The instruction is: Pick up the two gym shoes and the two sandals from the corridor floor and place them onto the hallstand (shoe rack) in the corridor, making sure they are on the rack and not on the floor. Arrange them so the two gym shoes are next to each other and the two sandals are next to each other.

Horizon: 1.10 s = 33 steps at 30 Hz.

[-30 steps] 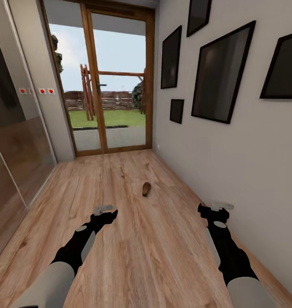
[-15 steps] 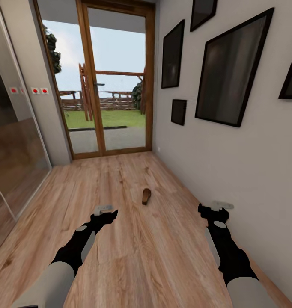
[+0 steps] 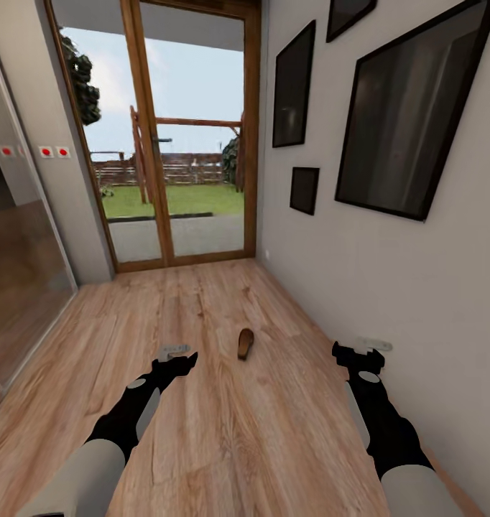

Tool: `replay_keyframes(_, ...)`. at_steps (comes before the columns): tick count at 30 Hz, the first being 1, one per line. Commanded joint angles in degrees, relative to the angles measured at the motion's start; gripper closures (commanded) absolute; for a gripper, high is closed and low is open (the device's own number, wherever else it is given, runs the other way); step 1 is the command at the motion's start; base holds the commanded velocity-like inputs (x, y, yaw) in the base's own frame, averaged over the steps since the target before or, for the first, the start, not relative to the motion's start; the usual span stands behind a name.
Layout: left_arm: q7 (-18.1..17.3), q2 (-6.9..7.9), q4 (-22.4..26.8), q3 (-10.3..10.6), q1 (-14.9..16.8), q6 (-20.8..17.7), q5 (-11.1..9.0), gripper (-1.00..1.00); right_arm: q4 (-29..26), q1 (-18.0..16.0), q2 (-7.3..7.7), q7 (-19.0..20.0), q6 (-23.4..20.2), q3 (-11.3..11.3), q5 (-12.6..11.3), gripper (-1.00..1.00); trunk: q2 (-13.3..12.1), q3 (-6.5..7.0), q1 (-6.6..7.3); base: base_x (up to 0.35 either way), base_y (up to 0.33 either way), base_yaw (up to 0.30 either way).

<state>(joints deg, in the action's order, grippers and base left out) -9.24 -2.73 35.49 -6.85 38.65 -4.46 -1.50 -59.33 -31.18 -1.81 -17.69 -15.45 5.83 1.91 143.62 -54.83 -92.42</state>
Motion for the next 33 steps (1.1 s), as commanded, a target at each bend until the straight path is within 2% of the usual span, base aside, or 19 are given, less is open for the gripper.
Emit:
replay_keyframes(1,-0.52,-0.08,0.1,-0.44,0.02,-0.47,-0.16,-1.0,-0.09,-0.02,-0.04,-0.06,-0.4,0.06,0.2,-1.0,0.02,-0.06,-0.02,0.347,0.0,0.0)
replay_keyframes(14,-0.52,-0.08,0.1,-0.44,0.02,-0.46,-0.17,-1.0,-0.09,-0.02,-0.04,-0.06,-0.43,0.06,0.2,-1.0,0.02,-0.06,-0.02,0.344,0.061,0.0)
replay_keyframes(33,-0.52,-0.08,0.1,-0.44,0.02,-0.46,-0.17,-1.0,-0.02,-0.02,-0.04,-0.08,-0.4,0.06,0.2,-1.0,0.02,-0.06,-0.02,0.297,0.194,0.0)
